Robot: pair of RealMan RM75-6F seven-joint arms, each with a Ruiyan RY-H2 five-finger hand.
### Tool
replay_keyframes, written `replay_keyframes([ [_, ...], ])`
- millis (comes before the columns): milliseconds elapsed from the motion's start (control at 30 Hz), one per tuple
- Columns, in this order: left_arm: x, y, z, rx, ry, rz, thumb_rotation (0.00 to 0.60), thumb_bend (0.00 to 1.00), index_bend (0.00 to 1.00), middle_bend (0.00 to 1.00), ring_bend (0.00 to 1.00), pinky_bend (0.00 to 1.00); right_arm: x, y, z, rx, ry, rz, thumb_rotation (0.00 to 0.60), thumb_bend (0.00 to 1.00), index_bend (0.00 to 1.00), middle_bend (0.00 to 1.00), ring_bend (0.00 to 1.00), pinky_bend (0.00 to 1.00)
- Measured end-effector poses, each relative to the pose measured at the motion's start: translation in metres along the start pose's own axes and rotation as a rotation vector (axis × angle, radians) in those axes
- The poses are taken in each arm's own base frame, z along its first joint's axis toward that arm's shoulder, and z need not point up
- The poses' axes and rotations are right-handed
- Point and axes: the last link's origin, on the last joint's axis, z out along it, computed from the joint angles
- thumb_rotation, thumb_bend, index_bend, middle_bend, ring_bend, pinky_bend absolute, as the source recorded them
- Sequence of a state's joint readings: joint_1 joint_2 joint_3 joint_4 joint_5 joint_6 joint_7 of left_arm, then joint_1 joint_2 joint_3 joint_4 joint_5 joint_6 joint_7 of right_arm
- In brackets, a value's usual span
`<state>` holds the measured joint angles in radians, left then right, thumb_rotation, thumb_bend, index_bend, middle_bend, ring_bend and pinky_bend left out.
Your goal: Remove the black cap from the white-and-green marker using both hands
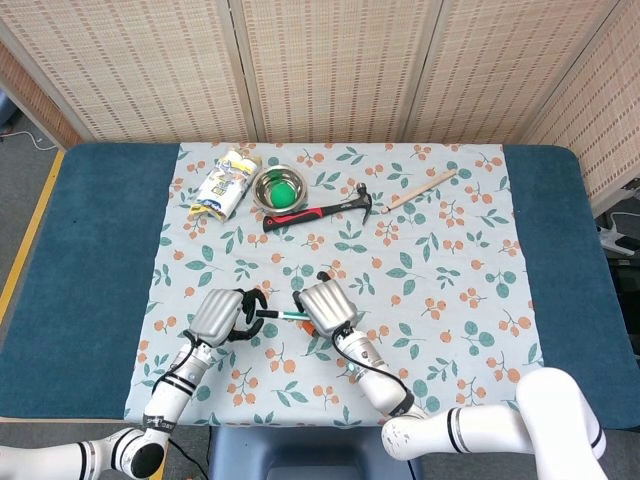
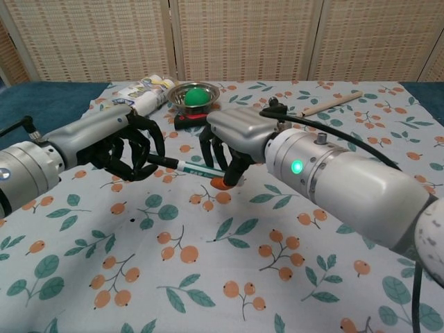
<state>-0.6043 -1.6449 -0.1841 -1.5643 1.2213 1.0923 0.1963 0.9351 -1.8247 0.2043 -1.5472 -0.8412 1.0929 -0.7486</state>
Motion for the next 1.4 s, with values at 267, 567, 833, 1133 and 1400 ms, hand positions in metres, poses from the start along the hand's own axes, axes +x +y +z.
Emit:
replay_keyframes([
  [267, -0.0012, 0.0030, -0.0004, 0.000, -0.001, -0.025, 0.600, 0.38, 0.52, 0.72, 0.54, 0.77, -0.0021, -0.0007, 0.0005, -0.002, 0.000, -0.002, 0.600, 0.32, 0.86, 0.85, 0.60, 0.23],
  [567, -0.0029, 0.0053, -0.0006, 0.000, -0.009, -0.040, 0.600, 0.39, 0.54, 0.73, 0.54, 0.77, -0.0044, -0.0055, 0.0002, 0.001, 0.002, -0.001, 0.600, 0.32, 0.86, 0.85, 0.60, 0.23],
  [833, -0.0046, 0.0044, 0.0002, 0.003, -0.006, -0.033, 0.600, 0.54, 0.70, 0.84, 0.58, 0.77, -0.0059, -0.0073, 0.0004, 0.000, 0.001, -0.009, 0.600, 0.33, 0.86, 0.85, 0.60, 0.23],
  [1133, -0.0048, 0.0026, 0.0006, 0.003, 0.003, -0.024, 0.600, 0.66, 0.74, 0.87, 0.60, 0.77, -0.0068, -0.0063, 0.0005, -0.010, -0.007, -0.024, 0.600, 0.33, 0.86, 0.85, 0.60, 0.23],
  [1400, -0.0047, 0.0014, 0.0003, -0.004, 0.015, -0.030, 0.600, 0.73, 0.78, 0.91, 0.62, 0.77, -0.0082, -0.0040, 0.0000, -0.023, -0.015, -0.040, 0.600, 0.33, 0.86, 0.85, 0.60, 0.23],
])
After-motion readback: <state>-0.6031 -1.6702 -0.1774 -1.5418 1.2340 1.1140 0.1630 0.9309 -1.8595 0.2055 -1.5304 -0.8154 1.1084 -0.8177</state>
